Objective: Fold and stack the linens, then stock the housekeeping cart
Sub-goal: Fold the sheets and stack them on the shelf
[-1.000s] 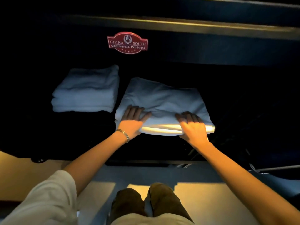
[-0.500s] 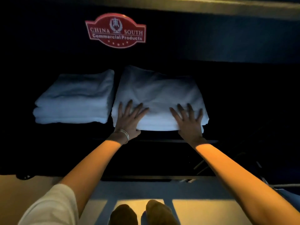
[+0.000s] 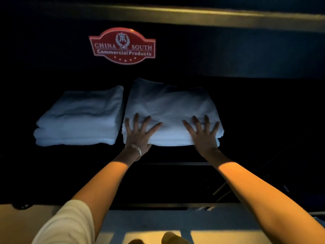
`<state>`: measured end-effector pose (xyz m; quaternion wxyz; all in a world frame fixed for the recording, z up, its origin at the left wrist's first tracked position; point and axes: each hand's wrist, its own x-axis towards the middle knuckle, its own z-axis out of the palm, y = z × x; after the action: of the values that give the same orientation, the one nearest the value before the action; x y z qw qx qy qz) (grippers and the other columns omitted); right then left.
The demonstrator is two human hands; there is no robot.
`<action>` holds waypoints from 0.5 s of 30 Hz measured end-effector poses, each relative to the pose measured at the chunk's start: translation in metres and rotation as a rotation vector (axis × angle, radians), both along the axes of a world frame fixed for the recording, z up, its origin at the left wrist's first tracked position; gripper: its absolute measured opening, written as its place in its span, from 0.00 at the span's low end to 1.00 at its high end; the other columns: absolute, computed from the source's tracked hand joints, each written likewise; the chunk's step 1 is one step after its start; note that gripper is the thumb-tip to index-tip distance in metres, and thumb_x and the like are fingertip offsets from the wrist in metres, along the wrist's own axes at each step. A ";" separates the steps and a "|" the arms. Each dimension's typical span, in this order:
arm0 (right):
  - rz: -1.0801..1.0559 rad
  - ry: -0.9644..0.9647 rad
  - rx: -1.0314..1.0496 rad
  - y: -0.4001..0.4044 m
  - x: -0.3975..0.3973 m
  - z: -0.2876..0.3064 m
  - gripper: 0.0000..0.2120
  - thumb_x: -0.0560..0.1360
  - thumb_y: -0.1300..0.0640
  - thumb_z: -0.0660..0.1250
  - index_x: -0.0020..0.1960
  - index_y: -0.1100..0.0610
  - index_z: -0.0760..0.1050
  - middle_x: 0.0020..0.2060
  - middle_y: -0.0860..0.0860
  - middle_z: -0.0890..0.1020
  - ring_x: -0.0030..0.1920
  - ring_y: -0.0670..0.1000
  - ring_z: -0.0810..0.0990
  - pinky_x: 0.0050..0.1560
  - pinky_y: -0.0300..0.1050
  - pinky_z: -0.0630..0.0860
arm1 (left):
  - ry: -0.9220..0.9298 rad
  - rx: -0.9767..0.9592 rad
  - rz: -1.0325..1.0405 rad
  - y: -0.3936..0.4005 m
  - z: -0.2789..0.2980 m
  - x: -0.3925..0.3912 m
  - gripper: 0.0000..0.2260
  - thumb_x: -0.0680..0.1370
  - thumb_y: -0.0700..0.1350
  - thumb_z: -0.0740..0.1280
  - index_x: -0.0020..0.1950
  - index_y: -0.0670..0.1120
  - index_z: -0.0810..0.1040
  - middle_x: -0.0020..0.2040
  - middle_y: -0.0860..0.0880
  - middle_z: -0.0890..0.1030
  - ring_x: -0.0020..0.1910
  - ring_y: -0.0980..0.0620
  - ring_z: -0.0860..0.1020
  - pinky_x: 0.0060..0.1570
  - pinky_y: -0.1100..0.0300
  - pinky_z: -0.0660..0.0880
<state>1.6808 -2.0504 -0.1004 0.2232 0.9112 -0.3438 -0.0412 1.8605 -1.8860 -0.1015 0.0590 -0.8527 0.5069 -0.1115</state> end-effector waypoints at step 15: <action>0.043 -0.026 0.406 0.073 -0.054 0.085 0.39 0.76 0.47 0.65 0.77 0.52 0.44 0.76 0.58 0.50 0.76 0.60 0.46 0.72 0.65 0.50 | 0.366 0.284 0.037 0.057 0.096 -0.041 0.35 0.76 0.61 0.61 0.77 0.58 0.45 0.78 0.51 0.44 0.76 0.41 0.44 0.72 0.37 0.44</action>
<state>1.6272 -1.9777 -0.0152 0.0315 0.9451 -0.3118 -0.0929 1.8191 -1.8290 -0.0057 0.0874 -0.8509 0.5042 0.1186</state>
